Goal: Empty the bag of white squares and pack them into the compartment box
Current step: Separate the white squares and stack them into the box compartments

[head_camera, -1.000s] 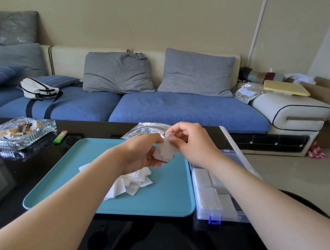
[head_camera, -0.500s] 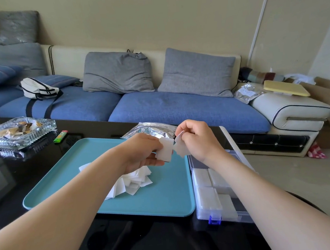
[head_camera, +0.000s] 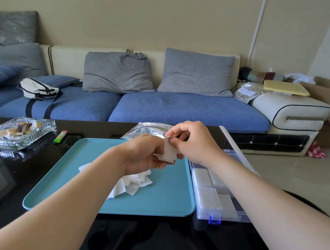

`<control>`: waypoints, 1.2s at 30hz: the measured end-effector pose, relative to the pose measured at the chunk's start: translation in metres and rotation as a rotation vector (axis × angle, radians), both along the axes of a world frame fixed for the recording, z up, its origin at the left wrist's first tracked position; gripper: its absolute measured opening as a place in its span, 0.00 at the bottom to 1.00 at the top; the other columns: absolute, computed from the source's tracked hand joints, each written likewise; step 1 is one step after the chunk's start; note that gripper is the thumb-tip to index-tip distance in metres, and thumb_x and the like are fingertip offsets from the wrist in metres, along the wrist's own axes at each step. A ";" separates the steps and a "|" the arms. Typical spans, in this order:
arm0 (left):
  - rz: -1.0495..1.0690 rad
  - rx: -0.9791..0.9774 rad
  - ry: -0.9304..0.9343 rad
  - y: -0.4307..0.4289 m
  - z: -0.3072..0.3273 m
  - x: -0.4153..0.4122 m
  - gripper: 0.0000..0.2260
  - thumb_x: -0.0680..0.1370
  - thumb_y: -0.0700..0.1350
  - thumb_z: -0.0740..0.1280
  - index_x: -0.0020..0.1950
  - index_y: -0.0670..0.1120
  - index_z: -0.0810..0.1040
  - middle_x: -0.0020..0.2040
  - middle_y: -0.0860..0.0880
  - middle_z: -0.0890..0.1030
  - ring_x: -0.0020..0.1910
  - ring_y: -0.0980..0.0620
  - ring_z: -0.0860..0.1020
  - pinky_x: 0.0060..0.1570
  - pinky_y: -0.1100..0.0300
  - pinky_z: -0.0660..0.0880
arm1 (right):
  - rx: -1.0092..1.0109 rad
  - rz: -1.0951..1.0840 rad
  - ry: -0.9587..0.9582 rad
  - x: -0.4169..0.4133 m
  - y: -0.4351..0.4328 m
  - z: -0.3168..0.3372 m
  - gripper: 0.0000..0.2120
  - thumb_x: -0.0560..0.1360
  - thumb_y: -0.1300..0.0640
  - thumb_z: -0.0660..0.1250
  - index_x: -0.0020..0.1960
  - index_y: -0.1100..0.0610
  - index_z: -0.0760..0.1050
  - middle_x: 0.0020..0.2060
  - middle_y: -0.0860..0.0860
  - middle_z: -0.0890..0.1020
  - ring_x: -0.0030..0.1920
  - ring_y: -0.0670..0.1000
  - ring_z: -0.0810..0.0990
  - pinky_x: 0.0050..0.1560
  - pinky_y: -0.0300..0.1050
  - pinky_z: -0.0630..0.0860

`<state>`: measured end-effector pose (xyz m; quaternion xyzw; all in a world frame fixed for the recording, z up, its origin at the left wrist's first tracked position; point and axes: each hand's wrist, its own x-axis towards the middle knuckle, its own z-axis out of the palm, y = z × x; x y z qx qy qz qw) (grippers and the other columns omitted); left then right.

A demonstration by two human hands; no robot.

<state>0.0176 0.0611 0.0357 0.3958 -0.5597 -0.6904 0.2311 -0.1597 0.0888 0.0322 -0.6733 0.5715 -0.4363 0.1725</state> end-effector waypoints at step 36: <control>0.195 0.054 0.158 -0.008 -0.005 -0.004 0.17 0.85 0.39 0.55 0.69 0.39 0.76 0.65 0.36 0.82 0.58 0.41 0.82 0.62 0.42 0.80 | 0.027 -0.020 0.240 0.016 0.000 -0.010 0.34 0.63 0.39 0.74 0.68 0.42 0.74 0.55 0.46 0.72 0.57 0.50 0.76 0.58 0.47 0.77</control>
